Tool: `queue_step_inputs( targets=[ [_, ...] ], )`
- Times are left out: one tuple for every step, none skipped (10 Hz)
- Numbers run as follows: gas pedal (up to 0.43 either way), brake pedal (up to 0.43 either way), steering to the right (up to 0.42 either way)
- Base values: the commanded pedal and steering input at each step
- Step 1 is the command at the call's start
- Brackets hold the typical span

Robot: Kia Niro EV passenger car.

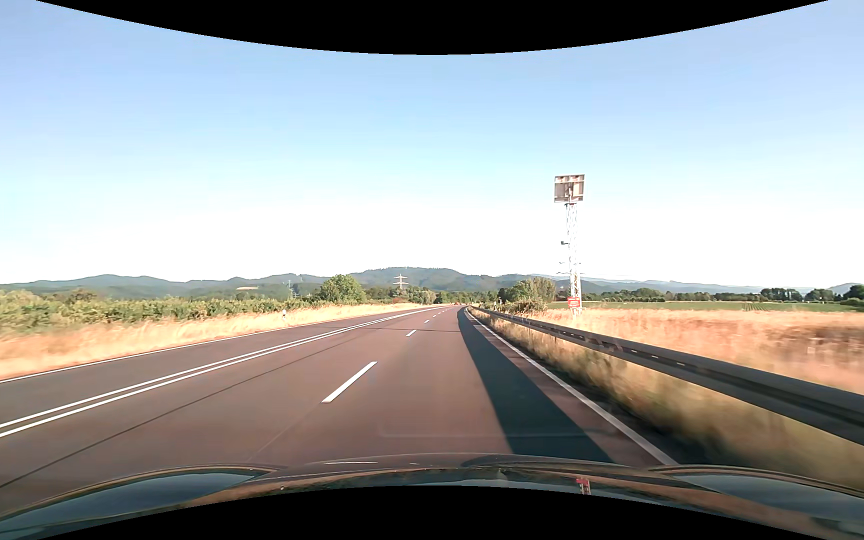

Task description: Follow the waypoints while adhering to traffic rules and regulations

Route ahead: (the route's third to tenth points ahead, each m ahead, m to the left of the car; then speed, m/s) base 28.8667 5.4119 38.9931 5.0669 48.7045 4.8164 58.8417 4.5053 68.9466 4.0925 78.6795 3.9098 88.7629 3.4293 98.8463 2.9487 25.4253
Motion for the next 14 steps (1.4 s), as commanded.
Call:
queue_step_inputs(
  targets=[
    [0.228, 0.0, 0.003],
    [0.228, 0.0, 0.003],
    [0.228, 0.0, 0.003],
    [0.228, 0.0, 0.003],
    [0.228, 0.0, 0.003],
    [0.228, 0.0, 0.002],
    [0.228, 0.0, 0.002],
    [0.228, 0.0, 0.002],
    [0.228, 0.0, 0.002],
    [0.228, 0.0, 0.002],
    [0.228, 0.0, 0.002],
    [0.228, 0.0, 0.002],
    [0.228, 0.0, 0.002],
    [0.228, 0.0, 0.002]
  ],
)
